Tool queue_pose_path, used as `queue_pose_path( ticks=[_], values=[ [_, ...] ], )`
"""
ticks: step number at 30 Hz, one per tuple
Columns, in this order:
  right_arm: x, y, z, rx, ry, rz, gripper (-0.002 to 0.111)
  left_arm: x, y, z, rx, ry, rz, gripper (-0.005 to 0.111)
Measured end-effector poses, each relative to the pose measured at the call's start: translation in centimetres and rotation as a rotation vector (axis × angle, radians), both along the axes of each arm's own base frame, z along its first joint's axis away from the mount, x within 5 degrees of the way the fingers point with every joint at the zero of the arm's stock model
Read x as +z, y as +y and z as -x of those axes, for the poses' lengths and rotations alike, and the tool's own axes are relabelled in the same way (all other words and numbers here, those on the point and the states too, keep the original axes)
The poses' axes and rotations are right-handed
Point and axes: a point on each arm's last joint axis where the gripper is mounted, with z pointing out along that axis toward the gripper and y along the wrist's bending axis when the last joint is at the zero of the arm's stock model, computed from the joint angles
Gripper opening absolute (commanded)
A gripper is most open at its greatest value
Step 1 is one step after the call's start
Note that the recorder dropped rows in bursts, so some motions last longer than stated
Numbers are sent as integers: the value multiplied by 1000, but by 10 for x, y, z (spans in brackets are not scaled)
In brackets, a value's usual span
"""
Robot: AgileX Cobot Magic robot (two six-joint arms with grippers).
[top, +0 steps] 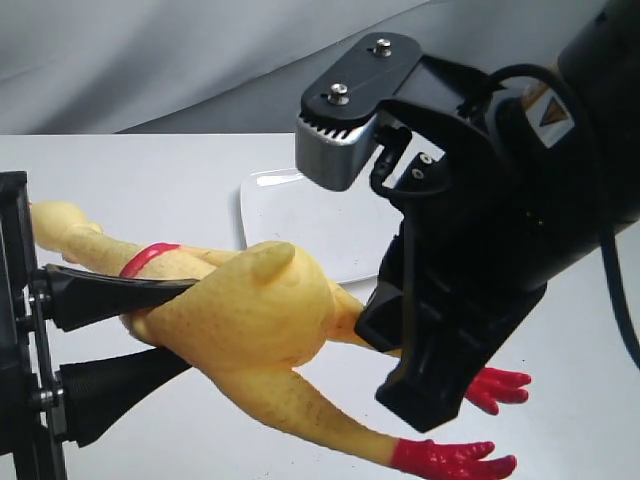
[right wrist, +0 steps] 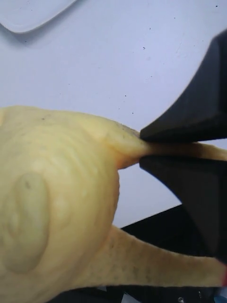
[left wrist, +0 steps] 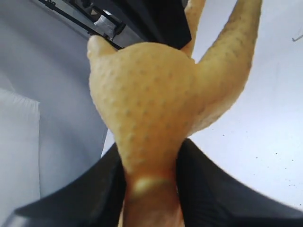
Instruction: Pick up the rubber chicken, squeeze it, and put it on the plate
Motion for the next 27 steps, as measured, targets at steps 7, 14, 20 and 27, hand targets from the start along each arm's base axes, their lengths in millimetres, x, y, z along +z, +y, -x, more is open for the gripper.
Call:
queue_pose_path(
  ticks=[7,14,20,27],
  values=[
    [0,-1,-1,1,-2,4,0,-1,-1,-1,6,19,12,83],
    [0,-1,-1,1,0,8,0,0,1,-4,60,56,59,81],
    [0,-1,-1,1,0,8,0,0,0,-4,60,63,63,79],
    [0,-1,-1,1,-3,5,0,0,0,-3,53,67,66,22]
  ],
)
